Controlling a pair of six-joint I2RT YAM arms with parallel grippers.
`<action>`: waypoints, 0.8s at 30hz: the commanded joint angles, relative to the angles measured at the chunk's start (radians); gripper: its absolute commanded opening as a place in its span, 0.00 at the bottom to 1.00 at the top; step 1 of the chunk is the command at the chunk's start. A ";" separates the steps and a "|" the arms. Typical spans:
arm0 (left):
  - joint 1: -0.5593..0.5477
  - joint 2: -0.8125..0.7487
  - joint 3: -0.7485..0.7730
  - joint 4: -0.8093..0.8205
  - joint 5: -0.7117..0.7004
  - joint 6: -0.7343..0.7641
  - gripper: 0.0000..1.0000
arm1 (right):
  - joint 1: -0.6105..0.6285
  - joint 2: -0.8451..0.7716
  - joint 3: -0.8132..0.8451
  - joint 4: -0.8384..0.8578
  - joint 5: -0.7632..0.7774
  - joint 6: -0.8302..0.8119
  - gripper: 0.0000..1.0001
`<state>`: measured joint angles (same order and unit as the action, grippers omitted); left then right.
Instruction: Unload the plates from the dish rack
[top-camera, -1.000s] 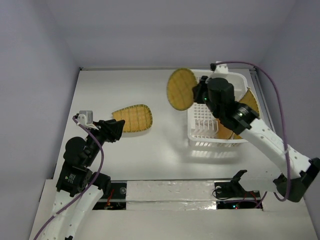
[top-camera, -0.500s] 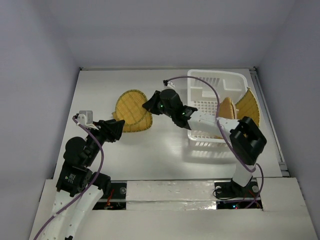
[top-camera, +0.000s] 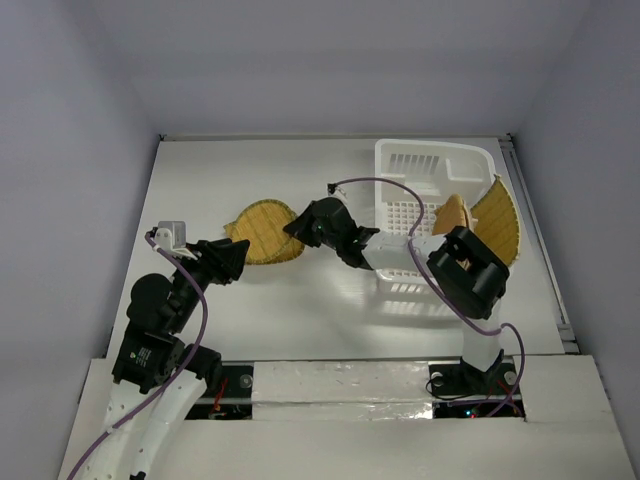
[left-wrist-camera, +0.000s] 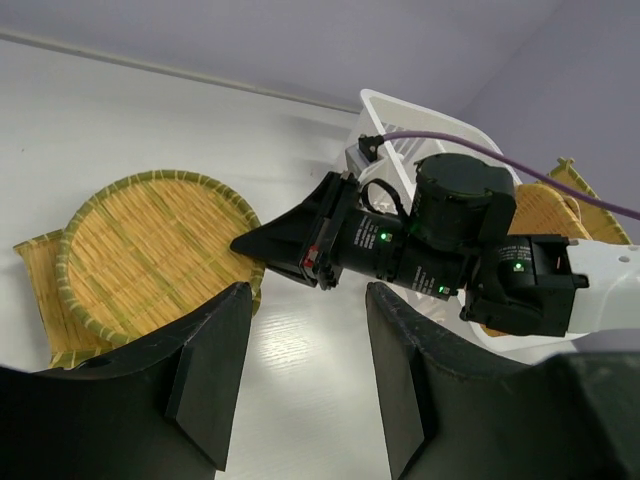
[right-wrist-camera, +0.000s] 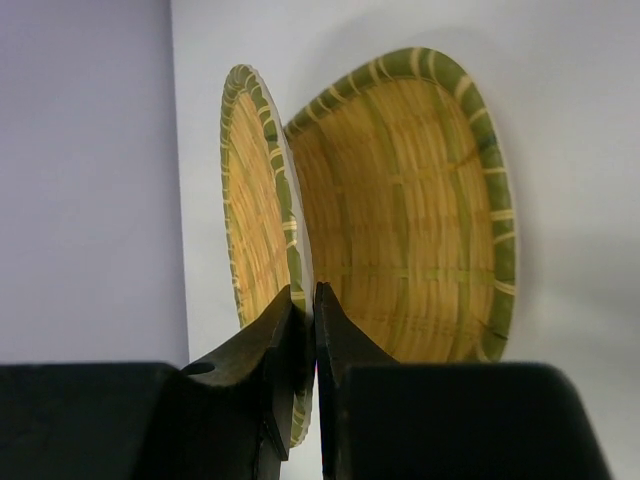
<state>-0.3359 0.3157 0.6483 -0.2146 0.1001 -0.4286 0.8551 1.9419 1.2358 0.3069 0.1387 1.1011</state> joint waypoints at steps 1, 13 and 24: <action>0.006 -0.009 0.008 0.037 0.003 -0.006 0.46 | -0.001 0.005 -0.015 0.132 0.019 0.055 0.07; 0.006 -0.017 0.007 0.038 0.001 -0.006 0.46 | -0.001 0.025 -0.018 0.043 0.019 0.002 0.75; 0.006 -0.023 0.007 0.040 0.004 -0.007 0.46 | 0.008 -0.076 0.002 -0.235 0.196 -0.193 1.00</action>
<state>-0.3359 0.3069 0.6483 -0.2146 0.1001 -0.4286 0.8574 1.9316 1.2095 0.1898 0.2184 1.0023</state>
